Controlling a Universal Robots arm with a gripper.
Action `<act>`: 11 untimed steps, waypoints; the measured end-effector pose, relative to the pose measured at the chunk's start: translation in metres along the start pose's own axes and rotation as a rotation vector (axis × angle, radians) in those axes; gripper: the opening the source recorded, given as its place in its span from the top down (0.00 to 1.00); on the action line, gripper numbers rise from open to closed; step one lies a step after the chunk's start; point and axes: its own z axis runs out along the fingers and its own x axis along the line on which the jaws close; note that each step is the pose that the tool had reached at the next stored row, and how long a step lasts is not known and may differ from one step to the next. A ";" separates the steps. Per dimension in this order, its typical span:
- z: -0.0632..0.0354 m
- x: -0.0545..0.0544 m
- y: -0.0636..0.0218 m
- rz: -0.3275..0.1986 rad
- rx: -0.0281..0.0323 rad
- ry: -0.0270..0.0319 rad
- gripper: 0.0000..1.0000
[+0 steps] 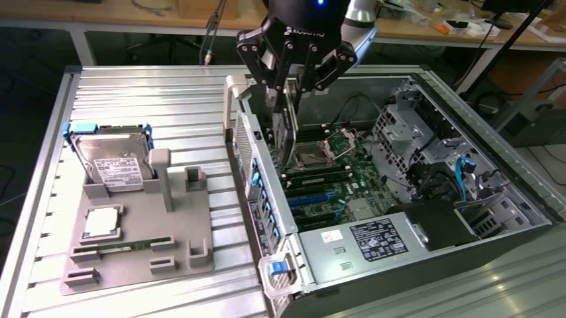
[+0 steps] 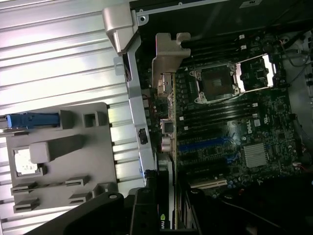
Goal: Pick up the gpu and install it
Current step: 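Pick up the gpu and move the gpu toward the slot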
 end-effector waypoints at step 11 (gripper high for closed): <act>0.0002 -0.008 0.0015 0.000 0.0001 0.0000 0.73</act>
